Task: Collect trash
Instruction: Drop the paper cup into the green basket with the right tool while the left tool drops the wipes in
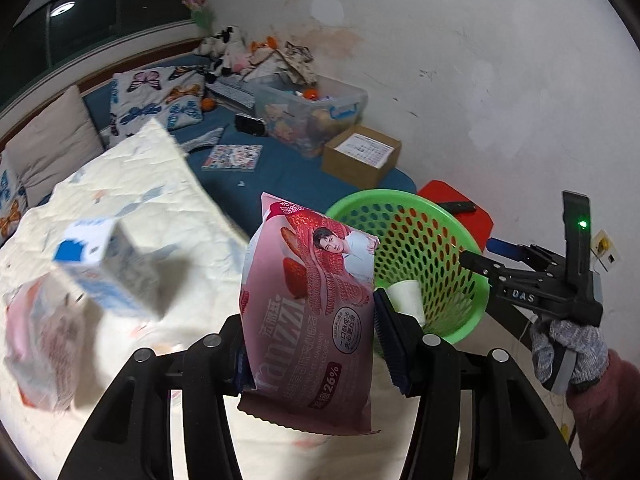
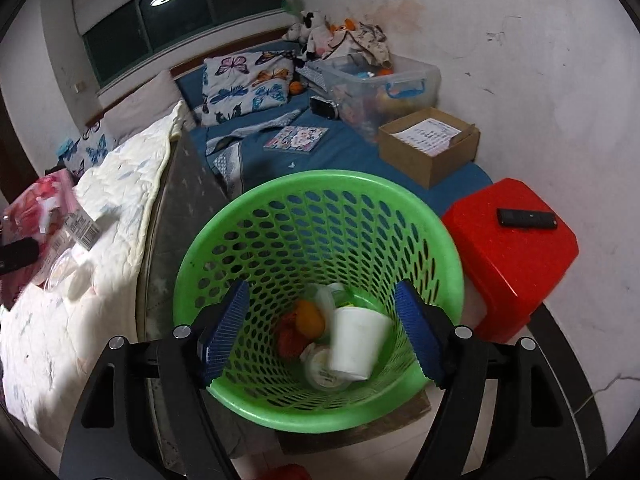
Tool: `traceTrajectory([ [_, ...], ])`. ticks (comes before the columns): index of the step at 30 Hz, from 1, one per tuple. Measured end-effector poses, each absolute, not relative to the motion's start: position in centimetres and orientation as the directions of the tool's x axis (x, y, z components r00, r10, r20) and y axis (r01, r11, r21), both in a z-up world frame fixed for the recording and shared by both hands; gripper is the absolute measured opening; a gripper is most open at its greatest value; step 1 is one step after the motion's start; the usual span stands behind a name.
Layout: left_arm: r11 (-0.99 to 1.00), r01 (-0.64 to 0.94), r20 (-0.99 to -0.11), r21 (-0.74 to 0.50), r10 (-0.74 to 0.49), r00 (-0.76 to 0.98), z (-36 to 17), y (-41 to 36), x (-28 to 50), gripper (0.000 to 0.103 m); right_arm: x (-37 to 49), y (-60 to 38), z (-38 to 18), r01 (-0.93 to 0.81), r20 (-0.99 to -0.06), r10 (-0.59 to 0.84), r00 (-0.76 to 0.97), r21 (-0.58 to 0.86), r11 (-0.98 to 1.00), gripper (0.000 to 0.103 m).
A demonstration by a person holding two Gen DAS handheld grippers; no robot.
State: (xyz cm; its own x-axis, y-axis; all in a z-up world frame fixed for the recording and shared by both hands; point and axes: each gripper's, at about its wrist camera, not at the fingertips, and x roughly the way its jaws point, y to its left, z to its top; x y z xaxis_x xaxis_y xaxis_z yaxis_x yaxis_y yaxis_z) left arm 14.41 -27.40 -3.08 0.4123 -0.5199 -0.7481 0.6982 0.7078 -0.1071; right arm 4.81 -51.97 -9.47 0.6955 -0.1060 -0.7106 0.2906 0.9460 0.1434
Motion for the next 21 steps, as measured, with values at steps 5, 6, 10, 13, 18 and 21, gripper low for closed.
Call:
traceTrajectory([
  [5,0.681,0.725,-0.765,-0.107,-0.521,0.377,-4.0,-30.6,15.0,0.052,3.3,-51.7,-8.7,0.286,-0.691,-0.120,0.713,0.131,0.949,0.075],
  [6,0.676,0.729,-0.769,-0.106,-0.520,0.371,-4.2,-31.3,15.0,0.052,2.9,-51.6,-8.5,0.285,-0.687,-0.123,0.717,0.127,0.950,0.075],
  [10,0.662,0.743,-0.783,-0.100,-0.513,0.352,-4.9,-33.3,14.9,0.053,1.5,-51.3,-8.0,0.279,-0.674,-0.124,0.728,0.126,0.952,0.076],
  [13,0.649,0.755,-0.787,-0.096,-0.514,0.341,-5.2,-34.8,14.7,0.057,0.5,-51.3,-7.8,0.282,-0.666,-0.118,0.737,0.143,0.949,0.077],
  [18,0.632,0.769,-0.785,-0.097,-0.524,0.332,-5.4,-36.5,14.4,0.074,-0.2,-51.3,-7.7,0.282,-0.662,-0.108,0.742,0.163,0.945,0.078],
  [21,0.620,0.777,-0.777,-0.107,-0.540,0.323,-5.4,-36.6,14.0,0.077,-0.4,-51.1,-7.7,0.278,-0.660,-0.102,0.744,0.168,0.946,0.078],
])
